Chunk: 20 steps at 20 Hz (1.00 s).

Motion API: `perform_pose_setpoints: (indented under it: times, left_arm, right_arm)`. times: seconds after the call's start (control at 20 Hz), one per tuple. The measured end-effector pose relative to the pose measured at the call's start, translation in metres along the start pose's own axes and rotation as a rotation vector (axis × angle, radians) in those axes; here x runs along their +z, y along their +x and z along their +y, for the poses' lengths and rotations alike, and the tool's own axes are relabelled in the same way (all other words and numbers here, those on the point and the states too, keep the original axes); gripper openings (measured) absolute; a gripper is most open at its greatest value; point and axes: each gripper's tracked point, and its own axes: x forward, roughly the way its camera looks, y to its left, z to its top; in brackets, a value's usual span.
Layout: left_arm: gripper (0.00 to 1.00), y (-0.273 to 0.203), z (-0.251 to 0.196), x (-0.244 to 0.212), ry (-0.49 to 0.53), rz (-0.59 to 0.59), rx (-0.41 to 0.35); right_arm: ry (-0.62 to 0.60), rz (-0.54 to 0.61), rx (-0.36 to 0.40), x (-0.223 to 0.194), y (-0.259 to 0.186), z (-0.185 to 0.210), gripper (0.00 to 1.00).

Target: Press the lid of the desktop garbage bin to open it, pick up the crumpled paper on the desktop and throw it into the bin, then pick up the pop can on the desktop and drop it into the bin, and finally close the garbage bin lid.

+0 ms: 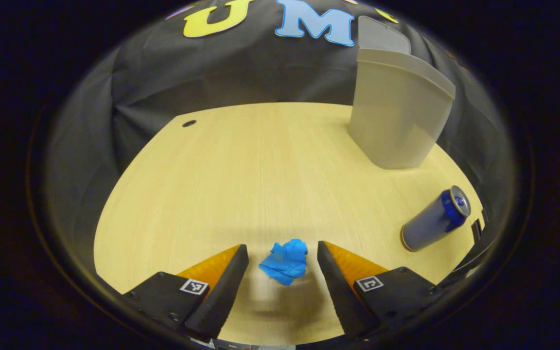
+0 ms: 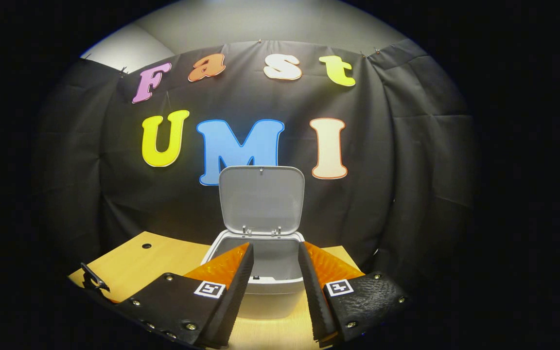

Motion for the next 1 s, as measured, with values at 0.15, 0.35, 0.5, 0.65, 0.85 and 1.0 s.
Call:
perform_pose_setpoints:
  times: [0.15,0.35,0.5,0.65,0.85,1.0]
  left_arm:
    - [0.95,0.008,0.005,-0.003,-0.007,0.023,-0.002]
    - [0.83,0.011,0.014,0.0,-0.02,0.056,0.0]
    - [0.7,0.008,0.023,0.02,-0.02,0.042,0.007]
    - [0.39,0.004,0.038,0.05,0.009,0.022,0.039]
    - [0.21,-0.003,0.057,0.098,0.001,0.002,0.05]
    - [0.21,-0.015,0.069,0.151,0.009,-0.036,0.05]
  right_arm:
    - [-0.001,-0.002,-0.014,0.001,-0.002,-0.005,0.6]
    - [0.006,-0.007,-0.025,0.001,-0.001,-0.008,0.61]
    - [0.006,-0.003,-0.025,0.0,0.0,-0.008,0.61]
    - [0.015,-0.002,-0.021,-0.002,0.0,-0.007,0.61]
    - [0.019,-0.001,-0.015,-0.004,0.002,-0.004,0.61]
    - [0.021,-0.001,-0.016,-0.005,0.003,-0.006,0.61]
